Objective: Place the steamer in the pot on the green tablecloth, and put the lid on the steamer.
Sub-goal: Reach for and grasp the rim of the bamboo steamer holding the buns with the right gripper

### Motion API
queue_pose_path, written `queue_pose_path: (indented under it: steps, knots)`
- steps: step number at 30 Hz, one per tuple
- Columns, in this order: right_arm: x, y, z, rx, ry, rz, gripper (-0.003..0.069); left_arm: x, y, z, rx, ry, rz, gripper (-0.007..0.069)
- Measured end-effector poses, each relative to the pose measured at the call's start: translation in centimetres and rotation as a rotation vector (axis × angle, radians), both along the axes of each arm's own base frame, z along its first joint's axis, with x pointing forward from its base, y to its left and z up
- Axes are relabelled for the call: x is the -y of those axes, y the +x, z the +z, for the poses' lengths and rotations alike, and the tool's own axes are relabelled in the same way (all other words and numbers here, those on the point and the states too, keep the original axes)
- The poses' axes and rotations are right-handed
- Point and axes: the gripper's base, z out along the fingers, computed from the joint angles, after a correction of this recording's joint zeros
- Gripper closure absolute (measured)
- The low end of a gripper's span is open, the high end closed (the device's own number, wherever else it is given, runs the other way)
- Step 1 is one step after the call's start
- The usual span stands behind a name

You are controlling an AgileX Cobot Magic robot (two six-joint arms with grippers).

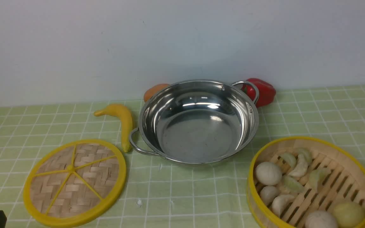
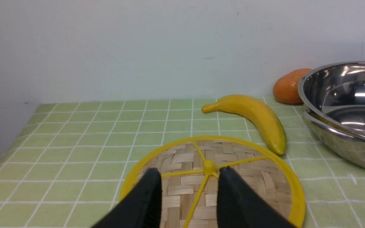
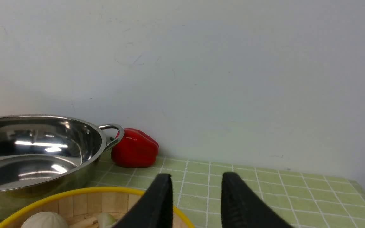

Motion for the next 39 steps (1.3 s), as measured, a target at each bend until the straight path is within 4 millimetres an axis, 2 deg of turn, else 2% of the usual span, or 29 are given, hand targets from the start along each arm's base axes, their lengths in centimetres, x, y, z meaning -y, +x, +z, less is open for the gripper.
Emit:
queue_pose_path:
  steps: [21, 31, 33, 35, 36, 39]
  knots:
    - [0.0, 0.0, 0.0, 0.0, -0.002, 0.0, 0.0416, 0.0, 0.0, 0.0, 0.0, 0.001, 0.0, 0.0382]
    - [0.0, 0.0, 0.01, 0.0, 0.021, 0.002, 0.0416, -0.18, 0.0, 0.08, -0.004, 0.186, -0.009, 0.0382]
    - [-0.02, -0.01, 0.16, 0.008, 0.151, 0.013, 0.0416, -0.19, 0.0, 0.08, -0.004, 0.198, -0.01, 0.0382]
    - [0.0, -0.03, 0.4, 0.02, 0.363, 0.03, 0.0416, -0.19, 0.0, 0.08, -0.005, 0.201, -0.01, 0.0382]
    - [0.01, -0.04, 0.45, 0.024, 0.382, 0.032, 0.0416, -0.19, 0.0, 0.09, -0.005, 0.203, -0.01, 0.0382]
    - [0.09, -0.06, 0.65, 0.032, 0.619, 0.05, 0.0416, -0.22, 0.0, 0.11, -0.005, 0.232, -0.012, 0.0382]
